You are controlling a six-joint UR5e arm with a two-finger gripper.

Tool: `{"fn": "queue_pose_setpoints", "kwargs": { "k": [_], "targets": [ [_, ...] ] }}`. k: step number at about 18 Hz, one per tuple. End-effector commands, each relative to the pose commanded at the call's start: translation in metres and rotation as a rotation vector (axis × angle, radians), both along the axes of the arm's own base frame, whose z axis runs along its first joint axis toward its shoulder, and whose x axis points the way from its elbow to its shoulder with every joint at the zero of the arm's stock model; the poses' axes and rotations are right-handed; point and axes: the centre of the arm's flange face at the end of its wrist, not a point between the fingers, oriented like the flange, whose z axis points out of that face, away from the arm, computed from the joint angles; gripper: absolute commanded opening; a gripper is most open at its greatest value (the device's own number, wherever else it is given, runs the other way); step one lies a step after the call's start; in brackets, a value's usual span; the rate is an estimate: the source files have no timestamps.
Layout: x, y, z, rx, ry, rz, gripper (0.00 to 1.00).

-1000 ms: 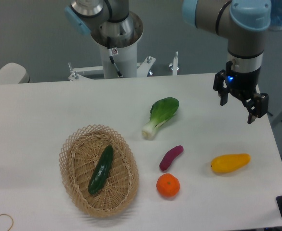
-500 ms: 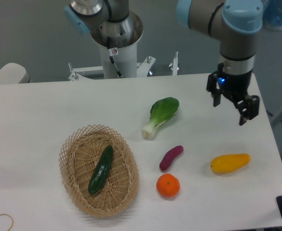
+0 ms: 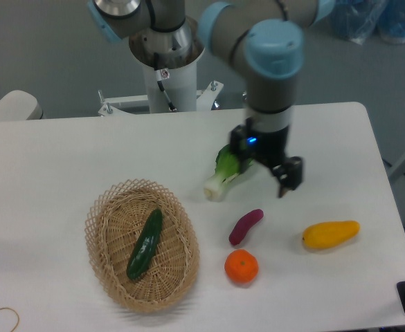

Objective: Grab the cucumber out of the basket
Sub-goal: 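Move the gripper from beside the yellow squash over the wicker basket, then lower the open gripper onto the green cucumber in the basket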

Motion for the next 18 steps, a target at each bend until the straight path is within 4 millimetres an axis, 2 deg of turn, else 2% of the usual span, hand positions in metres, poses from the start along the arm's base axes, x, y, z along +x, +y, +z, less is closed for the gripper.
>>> {"fn": "queue_pose_setpoints", "kwargs": {
  "k": [2,4,8,12,16,18],
  "targets": [
    [0.025,0.022,-0.016,-0.011,-0.037,0.049,1.00],
    [0.040,0.037,-0.032,-0.023,-0.066,0.111,1.00],
    [0.059,0.070,-0.076,-0.039,-0.091,0.149,1.00],
    [0.065,0.086,-0.111,-0.062,-0.106,0.141,1.00],
    [0.067,0.088,-0.127,-0.065,-0.104,0.124,1.00],
    [0.074,0.092,-0.137,-0.078,-0.107,0.111,1.00]
  ]
}}
